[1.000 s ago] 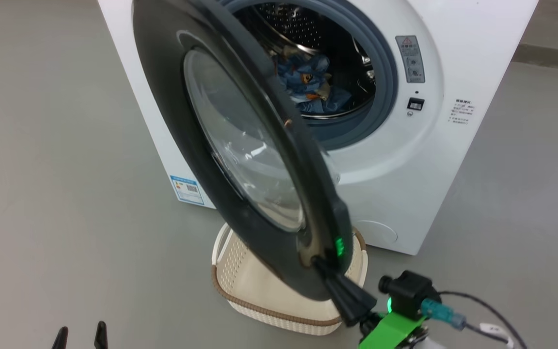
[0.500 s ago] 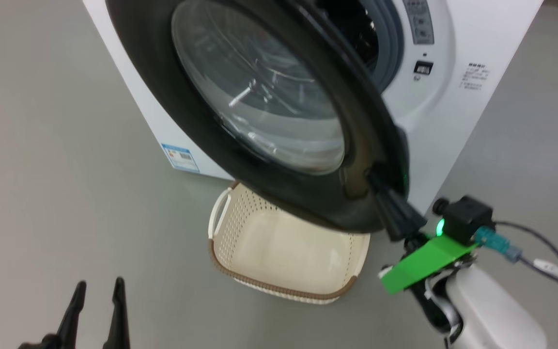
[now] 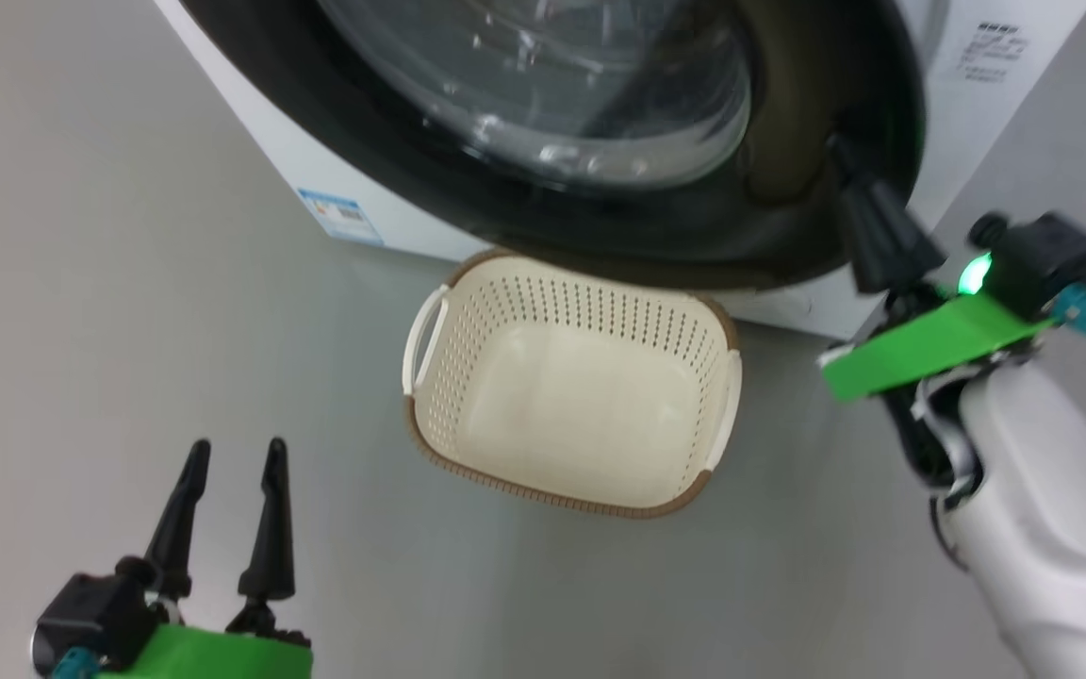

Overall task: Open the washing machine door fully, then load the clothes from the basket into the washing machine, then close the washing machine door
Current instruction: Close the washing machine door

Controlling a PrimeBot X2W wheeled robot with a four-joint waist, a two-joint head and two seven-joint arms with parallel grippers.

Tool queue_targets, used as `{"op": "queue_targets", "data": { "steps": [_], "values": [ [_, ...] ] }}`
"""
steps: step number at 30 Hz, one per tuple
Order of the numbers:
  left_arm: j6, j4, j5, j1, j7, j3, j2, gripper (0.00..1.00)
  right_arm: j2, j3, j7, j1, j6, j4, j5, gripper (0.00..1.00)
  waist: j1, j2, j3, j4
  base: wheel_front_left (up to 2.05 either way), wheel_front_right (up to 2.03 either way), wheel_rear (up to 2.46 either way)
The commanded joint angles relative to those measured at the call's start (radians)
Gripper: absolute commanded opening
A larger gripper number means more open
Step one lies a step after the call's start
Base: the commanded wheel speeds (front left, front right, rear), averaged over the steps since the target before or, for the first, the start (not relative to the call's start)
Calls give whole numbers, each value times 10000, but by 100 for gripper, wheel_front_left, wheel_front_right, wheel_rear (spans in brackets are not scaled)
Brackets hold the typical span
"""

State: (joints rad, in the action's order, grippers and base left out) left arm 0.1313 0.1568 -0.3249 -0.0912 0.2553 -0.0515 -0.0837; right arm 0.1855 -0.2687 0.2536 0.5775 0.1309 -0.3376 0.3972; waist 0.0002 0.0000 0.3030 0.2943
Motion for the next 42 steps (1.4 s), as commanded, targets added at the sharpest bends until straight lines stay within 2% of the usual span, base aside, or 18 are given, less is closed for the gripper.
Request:
{"op": "queue_targets", "data": {
  "steps": [1,15,20,28,38,40,41,42],
  "values": [
    [-6,-311,-67,-360,65,256,-163,100,34,75,82,399,-2,166,-151,0,-2,0,535,148,0,0,0],
    [-6,-426,-178,-1276,65,-62,-241,100,-50,1242,82,2062,-2,-44,-624,0,-2,0,1629,421,0,0,0],
    [-6,-426,-174,-1395,65,-46,-234,100,-130,1309,82,2281,-2,-37,-718,0,-2,0,1747,433,0,0,0],
    [-6,-203,-185,-1350,65,43,-299,100,-220,1032,82,1906,-2,-3,-625,0,-2,0,1372,292,0,0,0],
    [-6,138,-155,-930,65,194,-621,100,-373,652,82,513,-2,92,-345,0,-2,0,253,-160,0,0,0],
    [-6,176,-143,-821,65,238,-721,100,-396,638,82,170,-2,133,-297,14,-2,0,-13,-288,0,0,0],
    [-6,206,-135,-760,65,263,-770,100,-411,632,82,-10,-2,149,-279,28,-2,0,-147,-357,0,0,0],
    [-6,249,-132,-699,65,293,-814,100,-430,647,82,-201,-2,165,-272,38,-2,0,-286,-426,0,0,0]
  ]
}}
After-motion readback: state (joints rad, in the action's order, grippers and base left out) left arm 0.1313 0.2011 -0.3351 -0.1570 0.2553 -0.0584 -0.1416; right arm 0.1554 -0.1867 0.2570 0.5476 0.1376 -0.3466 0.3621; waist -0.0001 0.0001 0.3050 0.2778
